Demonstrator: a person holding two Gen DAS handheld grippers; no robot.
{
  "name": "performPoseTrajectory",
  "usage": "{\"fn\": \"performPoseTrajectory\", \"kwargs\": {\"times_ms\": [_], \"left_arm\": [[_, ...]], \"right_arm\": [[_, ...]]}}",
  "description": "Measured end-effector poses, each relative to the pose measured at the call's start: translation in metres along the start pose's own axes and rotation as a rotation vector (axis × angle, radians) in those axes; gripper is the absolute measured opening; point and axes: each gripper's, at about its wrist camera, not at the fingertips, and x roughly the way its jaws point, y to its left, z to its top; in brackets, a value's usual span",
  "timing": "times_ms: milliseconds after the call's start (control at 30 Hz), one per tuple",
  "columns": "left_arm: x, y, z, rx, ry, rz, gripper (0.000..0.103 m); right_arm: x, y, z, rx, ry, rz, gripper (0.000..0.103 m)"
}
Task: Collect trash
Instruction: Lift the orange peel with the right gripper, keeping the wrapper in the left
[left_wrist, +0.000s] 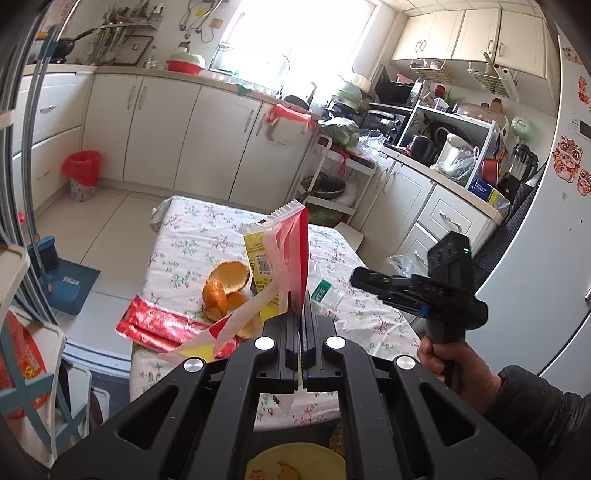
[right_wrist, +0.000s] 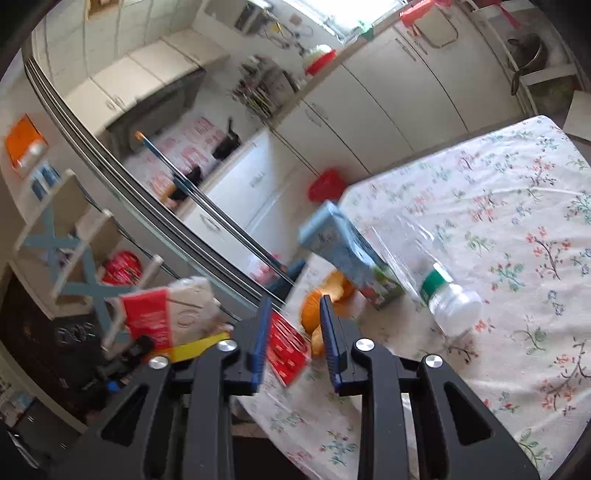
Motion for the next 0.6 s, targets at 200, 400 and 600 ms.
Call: {"fn": "performPoseTrajectory", "kwargs": {"times_ms": [200,400,600], "left_arm": [[0.001,-0.001,-0.003,-0.006,0.005,0.001,0.001],[-0.003,0.009,0.0,-0.017,-0.004,0.012,0.001],[-0.007,0.019,0.006,-0.032,-0.024,0.009,0.001]], "right_arm": [[0.078,0.031,-0.015,-0.157,0.167,-0.152,0.068],[0.134,0.029,-0.016,-0.162,0.254,-0.238,0.068],[0.157,0.034,-0.024,-0.265,0.293,-0.324,0.03]]}}
